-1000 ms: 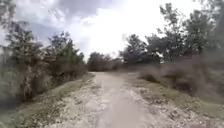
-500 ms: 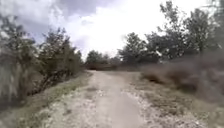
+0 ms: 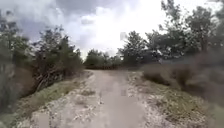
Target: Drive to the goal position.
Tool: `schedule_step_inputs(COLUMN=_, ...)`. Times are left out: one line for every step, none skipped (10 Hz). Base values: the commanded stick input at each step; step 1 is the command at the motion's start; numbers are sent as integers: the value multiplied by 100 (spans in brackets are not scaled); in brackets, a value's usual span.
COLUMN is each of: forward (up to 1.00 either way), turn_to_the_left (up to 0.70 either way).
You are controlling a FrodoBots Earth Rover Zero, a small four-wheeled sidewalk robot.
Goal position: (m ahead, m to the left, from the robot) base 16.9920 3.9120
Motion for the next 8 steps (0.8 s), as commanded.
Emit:
schedule_step_inputs(forward=70, turn_to_the_left=0)
schedule_step_inputs(forward=70, turn_to_the_left=0)
schedule_step_inputs(forward=70, turn_to_the_left=0)
schedule_step_inputs(forward=70, turn_to_the_left=0)
schedule_step_inputs(forward=70, turn_to_the_left=0)
schedule_step_inputs(forward=70, turn_to_the_left=0)
schedule_step_inputs(forward=70, turn_to_the_left=3)
schedule_step_inputs(forward=70, turn_to_the_left=35)
